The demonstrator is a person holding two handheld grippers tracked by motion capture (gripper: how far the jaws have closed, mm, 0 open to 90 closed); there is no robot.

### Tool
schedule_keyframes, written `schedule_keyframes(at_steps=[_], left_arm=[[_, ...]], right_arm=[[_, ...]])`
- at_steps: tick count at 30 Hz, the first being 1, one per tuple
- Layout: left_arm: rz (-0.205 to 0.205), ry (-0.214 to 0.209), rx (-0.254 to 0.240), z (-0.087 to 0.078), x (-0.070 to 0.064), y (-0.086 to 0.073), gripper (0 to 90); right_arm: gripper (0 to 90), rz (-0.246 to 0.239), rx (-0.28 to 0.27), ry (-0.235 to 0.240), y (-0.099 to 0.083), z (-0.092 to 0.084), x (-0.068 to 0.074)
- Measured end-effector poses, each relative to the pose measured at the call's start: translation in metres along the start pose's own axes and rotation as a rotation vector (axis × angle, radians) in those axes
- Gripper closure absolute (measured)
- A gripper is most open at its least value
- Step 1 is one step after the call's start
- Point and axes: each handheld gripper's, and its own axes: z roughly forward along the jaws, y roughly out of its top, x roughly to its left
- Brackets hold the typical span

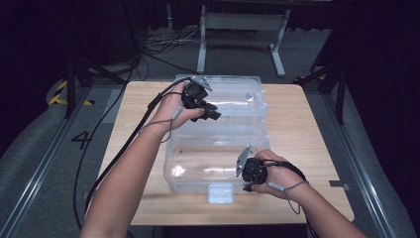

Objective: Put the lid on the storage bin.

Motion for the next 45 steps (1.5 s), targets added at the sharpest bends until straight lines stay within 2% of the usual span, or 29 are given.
schedule_keyframes(at_steps=[2,4,9,20,28,36,41,45], left_arm=[[0.0,0.005,0.006,0.0,0.0,0.001,71.2],[0.016,0.027,0.014,0.001,-0.002,0.002,76.3],[0.031,0.022,0.023,0.001,-0.004,0.003,80.9],[0.035,0.014,0.03,-0.001,-0.01,0.004,82.7],[0.043,0.002,0.031,-0.006,-0.02,0.004,83.2],[0.086,0.003,0.036,-0.011,-0.031,0.002,84.0],[0.112,0.004,0.043,-0.013,-0.039,0.001,84.6],[0.12,-0.006,0.043,-0.015,-0.043,0.0,84.8]], right_arm=[[81.5,0.0,0.001,0.001,0.0,0.0,0.0],[81.4,0.007,0.002,0.001,0.0,0.0,0.0],[81.3,0.02,-0.001,0.003,0.0,0.0,0.0],[81.4,0.019,-0.005,0.003,0.0,0.0,0.0],[81.3,0.016,-0.007,0.004,0.0,0.001,0.0],[81.2,0.026,-0.01,0.004,-0.001,0.001,0.0],[81.2,0.015,-0.017,0.002,-0.002,0.001,-0.001],[81.2,0.022,-0.021,0.004,-0.002,0.001,0.0]])
